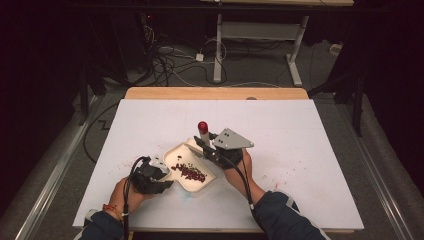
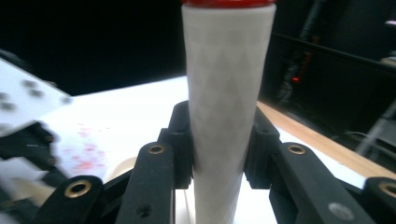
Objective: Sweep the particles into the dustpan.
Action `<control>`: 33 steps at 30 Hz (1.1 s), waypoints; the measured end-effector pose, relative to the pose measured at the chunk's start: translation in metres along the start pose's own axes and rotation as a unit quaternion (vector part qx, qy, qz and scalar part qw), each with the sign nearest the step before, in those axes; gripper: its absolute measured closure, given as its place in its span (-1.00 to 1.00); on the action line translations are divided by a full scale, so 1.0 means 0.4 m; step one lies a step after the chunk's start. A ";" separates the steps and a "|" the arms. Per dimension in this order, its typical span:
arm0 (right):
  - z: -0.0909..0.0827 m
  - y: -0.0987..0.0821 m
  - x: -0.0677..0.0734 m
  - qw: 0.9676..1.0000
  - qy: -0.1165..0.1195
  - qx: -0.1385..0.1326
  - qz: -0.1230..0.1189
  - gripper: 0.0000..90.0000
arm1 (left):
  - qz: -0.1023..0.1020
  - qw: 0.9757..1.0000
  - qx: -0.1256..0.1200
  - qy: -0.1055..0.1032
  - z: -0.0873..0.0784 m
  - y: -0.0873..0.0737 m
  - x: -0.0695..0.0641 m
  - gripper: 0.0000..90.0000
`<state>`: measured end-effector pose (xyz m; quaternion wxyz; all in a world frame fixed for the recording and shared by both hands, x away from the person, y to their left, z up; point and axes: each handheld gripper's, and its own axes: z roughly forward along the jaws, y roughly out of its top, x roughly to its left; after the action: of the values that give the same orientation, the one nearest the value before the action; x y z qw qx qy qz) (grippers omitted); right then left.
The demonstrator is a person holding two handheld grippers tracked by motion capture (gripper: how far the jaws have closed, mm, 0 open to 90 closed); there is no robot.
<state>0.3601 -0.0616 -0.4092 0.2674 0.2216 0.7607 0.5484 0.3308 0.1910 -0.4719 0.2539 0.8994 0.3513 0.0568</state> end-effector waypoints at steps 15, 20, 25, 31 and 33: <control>-0.047 0.025 -0.008 0.999 -0.016 -0.011 -0.025 0.55 | 0.001 1.000 0.000 0.003 0.001 -0.002 -0.004 0.39; -0.034 0.005 -0.027 1.000 -0.026 -0.004 -0.015 0.55 | 0.000 1.000 -0.001 0.003 0.002 -0.003 -0.004 0.40; -0.009 0.005 -0.022 1.000 -0.017 -0.020 -0.013 0.56 | -0.006 1.000 -0.004 0.003 0.004 -0.005 -0.007 0.40; 0.042 0.005 0.027 0.999 0.006 -0.028 -0.028 0.56 | -0.008 1.000 -0.006 0.003 0.004 -0.004 -0.012 0.40; 0.048 0.008 0.035 0.999 0.016 -0.027 -0.031 0.56 | -0.010 1.000 -0.007 0.004 0.004 -0.002 -0.015 0.40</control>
<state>0.3622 -0.0381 -0.4135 0.2782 0.1817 0.7563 0.5636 0.3263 0.1869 -0.4734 0.2596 0.8937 0.3608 0.0604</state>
